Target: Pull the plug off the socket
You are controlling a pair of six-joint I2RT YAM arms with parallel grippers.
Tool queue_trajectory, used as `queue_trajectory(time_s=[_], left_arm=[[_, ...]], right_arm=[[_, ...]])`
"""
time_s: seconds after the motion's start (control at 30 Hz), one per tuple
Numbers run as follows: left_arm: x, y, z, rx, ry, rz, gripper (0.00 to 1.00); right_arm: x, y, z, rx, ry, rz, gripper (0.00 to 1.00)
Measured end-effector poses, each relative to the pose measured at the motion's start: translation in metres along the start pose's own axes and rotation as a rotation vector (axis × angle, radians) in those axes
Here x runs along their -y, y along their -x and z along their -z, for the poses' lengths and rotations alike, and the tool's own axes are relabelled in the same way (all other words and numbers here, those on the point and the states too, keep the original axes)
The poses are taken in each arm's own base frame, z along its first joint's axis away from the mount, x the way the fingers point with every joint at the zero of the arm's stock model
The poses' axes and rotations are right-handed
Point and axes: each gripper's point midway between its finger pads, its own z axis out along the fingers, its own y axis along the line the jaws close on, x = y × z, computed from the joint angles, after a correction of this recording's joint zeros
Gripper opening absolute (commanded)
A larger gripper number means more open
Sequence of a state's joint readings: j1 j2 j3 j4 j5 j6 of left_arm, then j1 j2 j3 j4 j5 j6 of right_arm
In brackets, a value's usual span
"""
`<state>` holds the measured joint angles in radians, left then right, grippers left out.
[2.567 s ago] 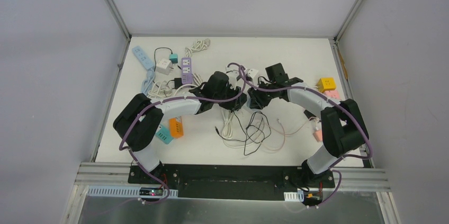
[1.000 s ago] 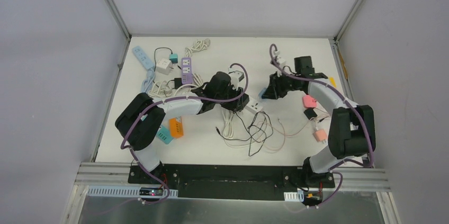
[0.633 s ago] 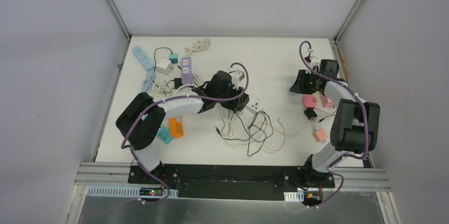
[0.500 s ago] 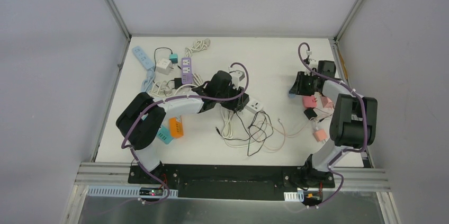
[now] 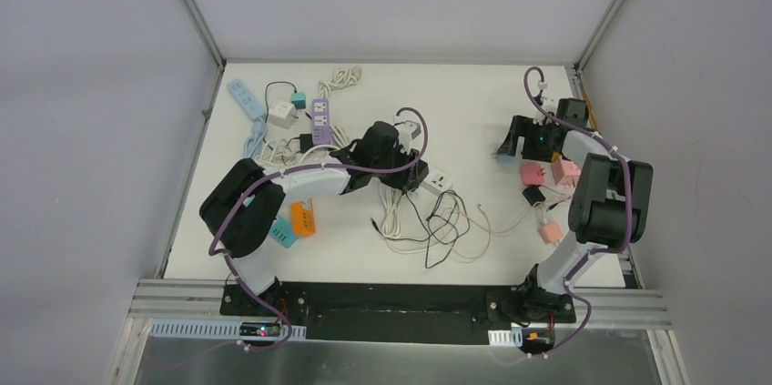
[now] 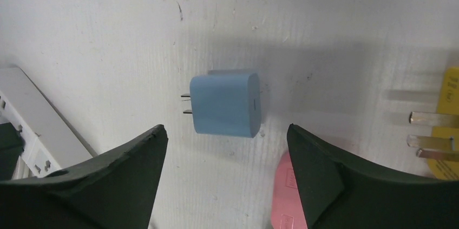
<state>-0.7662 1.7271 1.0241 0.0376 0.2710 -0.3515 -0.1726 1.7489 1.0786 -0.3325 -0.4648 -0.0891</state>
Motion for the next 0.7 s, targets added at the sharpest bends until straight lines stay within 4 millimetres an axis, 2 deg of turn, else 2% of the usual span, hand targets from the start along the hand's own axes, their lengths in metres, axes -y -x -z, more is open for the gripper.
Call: queue_trajectory(time_s=[0.13, 0.27, 0.37, 0.47, 0.57, 0.63, 0.7], left_arm=[[0.0, 0.0, 0.0, -0.001, 0.0, 0.001, 0.0], [0.0, 0.001, -0.001, -0.004, 0.002, 0.003, 0.0], [0.001, 0.002, -0.001, -0.006, 0.003, 0.011, 0.04], [0.001, 0.003, -0.002, -0.005, 0.004, 0.025, 0.18], [0.001, 0.005, -0.004, -0.004, 0.009, 0.04, 0.34], [0.001, 0.006, -0.004, -0.005, 0.013, 0.051, 0.43], [0.001, 0.007, -0.004, -0.008, 0.021, 0.059, 0.5]], right_arm=[[-0.009, 0.003, 0.014, 0.011, 0.043, 0.061, 0.83], [-0.049, 0.013, 0.035, 0.064, 0.224, 0.149, 0.78], [-0.084, 0.009, 0.041, 0.061, 0.383, 0.177, 0.74], [-0.121, -0.005, 0.036, 0.008, 0.504, 0.204, 0.63], [-0.154, -0.024, 0.027, -0.065, 0.59, 0.225, 0.45], [-0.171, -0.039, 0.018, -0.129, 0.642, 0.219, 0.34], [-0.18, -0.05, 0.011, -0.183, 0.671, 0.202, 0.25]])
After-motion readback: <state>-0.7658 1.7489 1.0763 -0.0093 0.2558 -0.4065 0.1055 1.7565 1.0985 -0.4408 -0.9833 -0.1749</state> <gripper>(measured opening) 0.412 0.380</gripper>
